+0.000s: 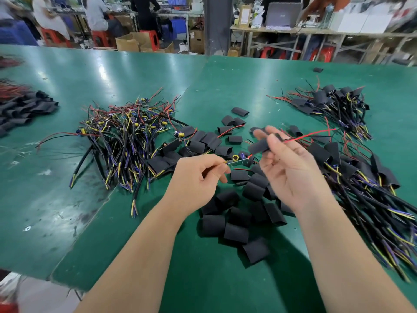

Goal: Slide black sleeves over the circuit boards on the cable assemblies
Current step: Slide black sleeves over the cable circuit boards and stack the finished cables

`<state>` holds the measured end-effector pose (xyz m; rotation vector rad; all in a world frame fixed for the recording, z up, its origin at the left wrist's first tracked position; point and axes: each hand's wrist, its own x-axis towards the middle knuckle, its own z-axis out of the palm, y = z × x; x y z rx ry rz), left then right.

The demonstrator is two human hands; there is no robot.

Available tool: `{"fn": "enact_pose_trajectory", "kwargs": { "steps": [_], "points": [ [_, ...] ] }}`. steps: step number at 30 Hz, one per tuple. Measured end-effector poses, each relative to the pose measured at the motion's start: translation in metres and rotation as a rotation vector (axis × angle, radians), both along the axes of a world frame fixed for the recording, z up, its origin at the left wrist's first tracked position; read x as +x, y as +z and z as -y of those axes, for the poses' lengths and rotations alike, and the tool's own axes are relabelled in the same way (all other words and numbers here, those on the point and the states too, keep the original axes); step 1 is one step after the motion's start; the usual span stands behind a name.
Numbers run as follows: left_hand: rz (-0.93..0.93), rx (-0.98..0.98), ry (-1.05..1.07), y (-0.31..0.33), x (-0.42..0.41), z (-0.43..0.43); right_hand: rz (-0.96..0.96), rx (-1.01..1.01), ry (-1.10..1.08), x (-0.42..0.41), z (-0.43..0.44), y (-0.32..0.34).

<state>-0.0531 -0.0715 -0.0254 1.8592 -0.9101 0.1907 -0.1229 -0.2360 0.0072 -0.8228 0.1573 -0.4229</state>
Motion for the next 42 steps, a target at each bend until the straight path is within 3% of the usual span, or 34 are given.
{"fn": "enact_pose_trajectory", "kwargs": {
  "steps": [6,11,16,29,34,42],
  "points": [
    [-0.105,-0.085,-0.022,0.005,0.000,0.000,-0.004,-0.234,0.064,0.000,-0.008,-0.003],
    [0.064,-0.105,0.085,0.002,-0.001,0.002,-0.101,-0.340,-0.133,0.001,-0.009,-0.002],
    [0.256,-0.069,0.136,-0.001,0.005,0.001,-0.105,-0.311,-0.089,0.002,-0.011,-0.004],
    [0.465,0.068,0.174,0.000,0.004,-0.002,-0.087,-0.369,-0.020,0.003,-0.012,-0.011],
    [0.428,-0.038,0.145,0.002,0.001,-0.001,-0.091,-0.426,-0.016,0.004,-0.010,-0.012],
    [0.344,-0.093,0.132,0.001,-0.002,0.004,-0.070,-0.341,0.048,0.002,-0.018,-0.010]
  ]
}}
